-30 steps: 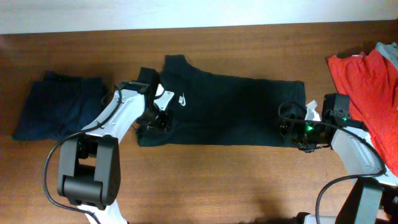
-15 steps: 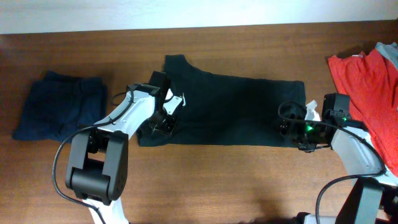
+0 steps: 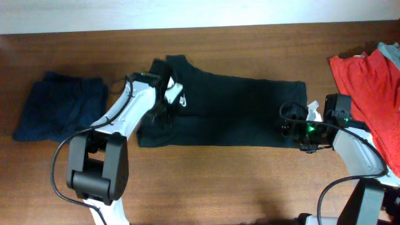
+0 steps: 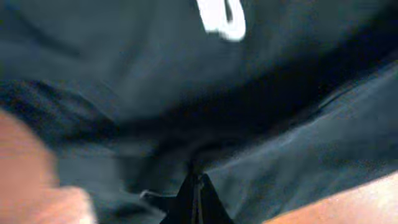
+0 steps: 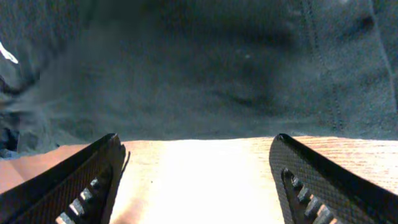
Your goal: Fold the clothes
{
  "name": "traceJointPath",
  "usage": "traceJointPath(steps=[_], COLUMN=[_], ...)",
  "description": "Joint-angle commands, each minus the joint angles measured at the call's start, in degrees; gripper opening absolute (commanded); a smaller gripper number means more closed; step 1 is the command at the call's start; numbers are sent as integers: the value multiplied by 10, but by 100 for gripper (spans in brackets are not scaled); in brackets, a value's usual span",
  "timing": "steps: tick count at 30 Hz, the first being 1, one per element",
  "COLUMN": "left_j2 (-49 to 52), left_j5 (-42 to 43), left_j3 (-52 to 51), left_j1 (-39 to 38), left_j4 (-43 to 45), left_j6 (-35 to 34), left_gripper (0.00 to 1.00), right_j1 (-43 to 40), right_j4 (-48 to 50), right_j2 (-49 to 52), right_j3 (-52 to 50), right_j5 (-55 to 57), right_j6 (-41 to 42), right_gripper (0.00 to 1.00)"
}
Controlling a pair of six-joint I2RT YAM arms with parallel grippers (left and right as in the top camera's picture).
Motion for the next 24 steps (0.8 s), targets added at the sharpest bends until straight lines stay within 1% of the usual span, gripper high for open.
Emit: traceJointPath(steps=[1, 6, 8, 9, 10, 12, 14, 15, 18, 22, 24], left_j2=[3, 10, 18, 23, 31, 38, 39, 39, 38, 38, 38], left_j5=[-43, -39, -39, -39, -39, -40, -40, -42, -57, -59, -59], left_j3=[44, 45, 45, 45, 45, 45, 45, 45, 47, 47, 47], left_j1=[0, -1, -1, -1, -1, -1, -1, -1, 0, 2, 4], left_j4=[15, 70, 83, 87, 91, 91, 90, 90, 82, 43, 24], left_j6=[9, 31, 39, 42, 42, 42, 42, 42, 41, 39, 38], left_gripper=[0, 1, 5, 10, 19, 28, 47, 51, 54, 56, 54], right_j1=[-1, -2, -2, -2, -2, -2, -2, -2, -2, -2, -2], right_j4=[0, 0, 0, 0, 0, 0, 0, -1, -1, -7, -13], right_j2=[-8, -8, -8, -8, -8, -8, -8, -8, -8, -8, -8], right_j3=[8, 9, 9, 9, 9, 9, 9, 9, 9, 9, 9], right_j5=[-7, -7, -7, -7, -7, -7, -7, -7, -7, -7, -7], right_j6=[-8, -8, -8, -8, -8, -8, -8, -8, -8, -9, -9], right_gripper=[76, 76, 76, 76, 76, 76, 76, 76, 76, 76, 76])
